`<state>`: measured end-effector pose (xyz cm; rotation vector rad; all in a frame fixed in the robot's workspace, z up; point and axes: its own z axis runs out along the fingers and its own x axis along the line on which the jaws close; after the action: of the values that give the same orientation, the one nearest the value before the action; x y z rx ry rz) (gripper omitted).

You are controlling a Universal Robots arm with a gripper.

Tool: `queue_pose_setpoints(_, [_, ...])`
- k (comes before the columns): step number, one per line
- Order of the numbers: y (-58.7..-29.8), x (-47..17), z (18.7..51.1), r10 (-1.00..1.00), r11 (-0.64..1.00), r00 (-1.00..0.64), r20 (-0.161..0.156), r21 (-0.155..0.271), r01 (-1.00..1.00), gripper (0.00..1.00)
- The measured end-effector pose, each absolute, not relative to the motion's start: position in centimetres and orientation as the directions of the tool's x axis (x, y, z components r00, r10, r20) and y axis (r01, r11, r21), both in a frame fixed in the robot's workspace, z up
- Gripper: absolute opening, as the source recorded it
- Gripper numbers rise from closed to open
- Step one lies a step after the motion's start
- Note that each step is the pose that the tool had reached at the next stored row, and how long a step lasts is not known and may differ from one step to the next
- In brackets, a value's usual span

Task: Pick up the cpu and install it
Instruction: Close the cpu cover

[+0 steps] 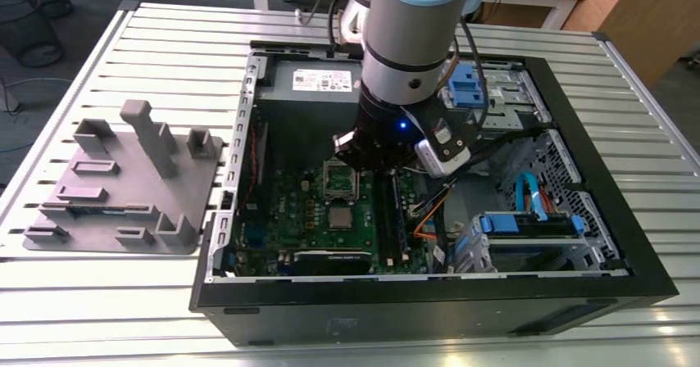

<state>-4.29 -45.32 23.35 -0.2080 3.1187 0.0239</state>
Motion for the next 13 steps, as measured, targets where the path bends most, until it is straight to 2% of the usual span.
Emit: queue_pose_setpoints(13, [-44.86, -3.91, 23.1, -0.133, 0.991, -0.991, -0.017, 0.014, -0.133, 0.11])
